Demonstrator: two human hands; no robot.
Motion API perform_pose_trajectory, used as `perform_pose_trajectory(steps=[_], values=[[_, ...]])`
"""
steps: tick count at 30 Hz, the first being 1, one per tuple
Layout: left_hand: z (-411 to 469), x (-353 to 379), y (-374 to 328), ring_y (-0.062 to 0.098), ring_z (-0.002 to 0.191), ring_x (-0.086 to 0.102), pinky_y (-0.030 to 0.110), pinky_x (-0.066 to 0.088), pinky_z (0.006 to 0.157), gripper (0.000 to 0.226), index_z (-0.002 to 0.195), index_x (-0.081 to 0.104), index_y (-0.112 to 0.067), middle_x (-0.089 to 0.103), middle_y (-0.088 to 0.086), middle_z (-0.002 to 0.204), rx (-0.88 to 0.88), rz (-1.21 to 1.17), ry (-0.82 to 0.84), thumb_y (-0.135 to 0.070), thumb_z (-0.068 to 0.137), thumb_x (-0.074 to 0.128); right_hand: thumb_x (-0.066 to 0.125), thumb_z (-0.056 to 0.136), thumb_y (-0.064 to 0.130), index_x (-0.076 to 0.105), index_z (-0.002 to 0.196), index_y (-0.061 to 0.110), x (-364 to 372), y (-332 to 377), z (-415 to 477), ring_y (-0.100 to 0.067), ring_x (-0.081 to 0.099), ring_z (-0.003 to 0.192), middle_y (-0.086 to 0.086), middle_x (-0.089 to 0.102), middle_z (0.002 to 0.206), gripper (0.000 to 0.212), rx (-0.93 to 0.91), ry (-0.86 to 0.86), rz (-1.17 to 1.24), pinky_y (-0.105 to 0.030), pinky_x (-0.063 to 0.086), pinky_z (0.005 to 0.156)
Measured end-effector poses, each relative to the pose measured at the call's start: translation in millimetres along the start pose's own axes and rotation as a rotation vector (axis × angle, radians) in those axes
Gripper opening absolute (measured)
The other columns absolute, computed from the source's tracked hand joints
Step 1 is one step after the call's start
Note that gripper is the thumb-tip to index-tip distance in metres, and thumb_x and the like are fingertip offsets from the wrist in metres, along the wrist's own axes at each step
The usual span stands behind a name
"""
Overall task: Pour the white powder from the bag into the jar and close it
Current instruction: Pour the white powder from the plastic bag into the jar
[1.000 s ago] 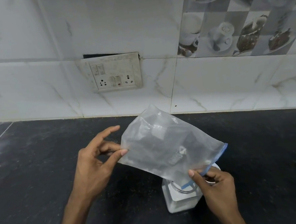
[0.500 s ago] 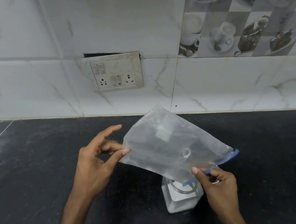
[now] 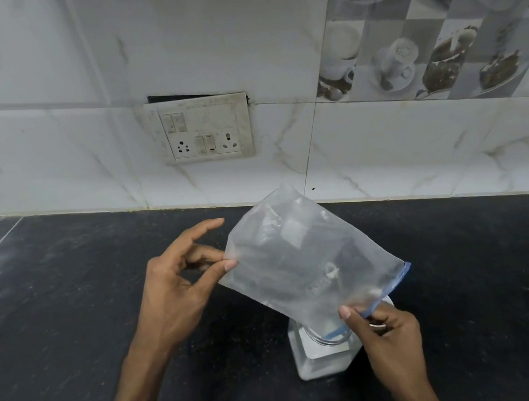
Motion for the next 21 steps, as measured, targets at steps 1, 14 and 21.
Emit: perform_pose_trajectory(steps=[1, 14, 21], values=[[0.5, 0.5, -1.1, 0.002, 0.081, 0.074, 0.015, 0.055, 0.084, 0.055, 0.128, 0.060, -0.022, 0.077, -0.016, 0.085, 0.004, -0.005, 0.004, -0.016, 0.076, 0.077, 0.081, 0.079, 0.008, 0.081, 0.070, 0.030, -1.1, 0.0, -0.4, -0.003, 0.073, 0.072, 0.005, 0.079, 0.076, 0.024, -0.001, -0.008, 0.002, -0.012, 0.053, 0.066], [7.6, 6.5, -7.8, 0.003, 0.085, 0.075, 0.014, 0.055, 0.085, 0.055, 0.128, 0.059, -0.026, 0.078, -0.012, 0.089, 0.032, -0.048, 0.039, -0.013, 0.078, 0.076, 0.081, 0.079, 0.013, 0.080, 0.073, 0.038, -3.6, -3.2, -1.4, 0.001, 0.073, 0.073, 0.010, 0.079, 0.075, 0.026, 0.001, -0.037, 0.026, -0.012, 0.054, 0.066], [11.0, 8.6, -6.3, 0.004, 0.083, 0.073, 0.020, 0.059, 0.078, 0.024, 0.085, 0.065, -0.024, 0.076, -0.006, 0.091, 0.032, -0.035, -0.013, -0.003, 0.080, 0.075, 0.081, 0.079, 0.014, 0.080, 0.075, 0.042, -4.0, 0.7, -4.3, 0.002, 0.073, 0.073, 0.012, 0.079, 0.077, 0.028, -0.015, -0.046, 0.041, -0.010, 0.053, 0.065]])
Point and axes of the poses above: each hand's wrist, its own z-axis towards the middle knuckle, its own x-axis out of the palm, y = z × x, the point moved 9 cm from there along z, towards the middle knuckle
